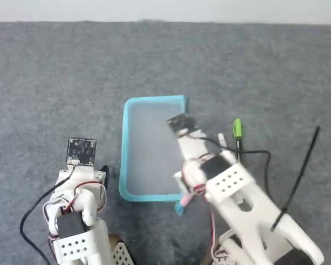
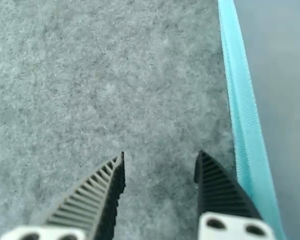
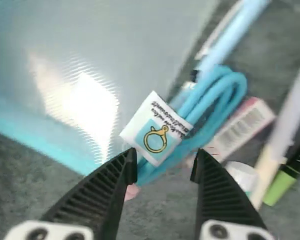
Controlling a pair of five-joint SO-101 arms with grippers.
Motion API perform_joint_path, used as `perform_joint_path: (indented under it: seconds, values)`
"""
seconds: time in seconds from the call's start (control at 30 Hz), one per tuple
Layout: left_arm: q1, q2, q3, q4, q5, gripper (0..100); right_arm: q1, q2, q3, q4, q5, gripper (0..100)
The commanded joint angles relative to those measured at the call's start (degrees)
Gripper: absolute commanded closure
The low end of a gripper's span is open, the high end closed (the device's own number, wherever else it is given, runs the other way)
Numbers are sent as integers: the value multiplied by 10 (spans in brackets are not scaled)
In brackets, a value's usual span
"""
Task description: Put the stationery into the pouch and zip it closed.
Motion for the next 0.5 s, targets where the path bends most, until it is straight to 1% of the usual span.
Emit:
perform_joint_path:
  seconds: [0.0,0.03,0.1,0.27,0.47]
  values:
    - [5,-13,-4,4,-6,786,68,0,-6,-24,62,965]
    - [5,-13,-4,4,-6,786,76,0,-6,-33,85,996]
    - [5,-13,-4,4,-6,786,87,0,-4,-44,114,976]
    - [5,-13,-4,4,-6,786,119,-1,-33,-65,118,993]
    - [5,-13,-4,-4,-5,786,153,9,-147,-64,120,991]
